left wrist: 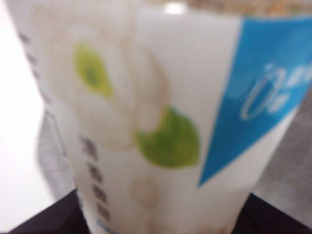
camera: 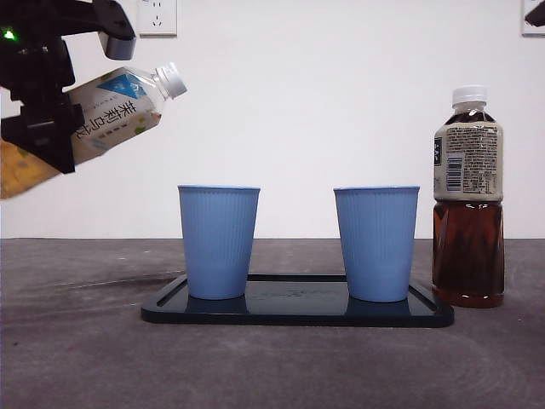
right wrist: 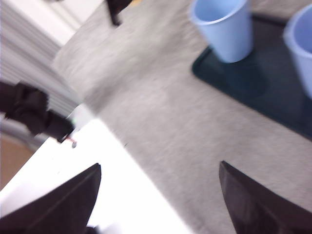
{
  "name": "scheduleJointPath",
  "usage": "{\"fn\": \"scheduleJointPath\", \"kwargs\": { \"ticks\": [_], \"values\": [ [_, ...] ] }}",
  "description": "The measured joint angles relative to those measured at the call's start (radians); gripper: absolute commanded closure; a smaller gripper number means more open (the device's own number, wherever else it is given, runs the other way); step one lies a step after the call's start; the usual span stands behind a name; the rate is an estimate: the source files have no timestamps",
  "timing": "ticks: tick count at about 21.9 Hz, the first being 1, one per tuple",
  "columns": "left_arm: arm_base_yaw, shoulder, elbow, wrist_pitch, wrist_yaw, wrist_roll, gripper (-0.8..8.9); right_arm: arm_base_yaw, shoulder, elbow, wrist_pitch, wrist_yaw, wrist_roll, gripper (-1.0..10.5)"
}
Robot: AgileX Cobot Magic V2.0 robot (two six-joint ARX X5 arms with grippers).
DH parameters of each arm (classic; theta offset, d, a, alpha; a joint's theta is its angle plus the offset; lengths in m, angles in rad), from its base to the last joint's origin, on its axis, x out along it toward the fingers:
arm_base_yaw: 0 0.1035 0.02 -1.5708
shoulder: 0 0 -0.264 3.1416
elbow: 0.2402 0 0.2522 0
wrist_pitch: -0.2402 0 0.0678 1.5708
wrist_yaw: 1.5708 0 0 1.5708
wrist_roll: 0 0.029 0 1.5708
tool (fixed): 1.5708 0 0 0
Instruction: Pour the drink into the cup
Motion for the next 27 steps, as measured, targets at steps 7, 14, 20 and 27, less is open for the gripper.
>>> {"fn": "scheduleJointPath", "kwargs": {
  "ticks": [7,14,20,27],
  "values": [
    [-0.061,0.038,0.000,-0.002,-0.212,0.227,6.10,0.081,0.025,0.000,0.000,-0.013,0.000,5.7],
    [-0.083,0.098,0.035,-0.001,-0.293,0.331,6.10,0.121,0.025,0.000,-0.001,-0.013,0.000,5.7],
    [-0.095,0.140,0.103,0.005,-0.332,0.364,6.10,0.141,0.025,0.000,-0.002,-0.013,0.000,5.7],
    [-0.111,0.154,0.129,0.002,-0.335,0.389,6.10,0.166,0.025,0.000,-0.007,-0.013,0.000,5.7]
  ]
}}
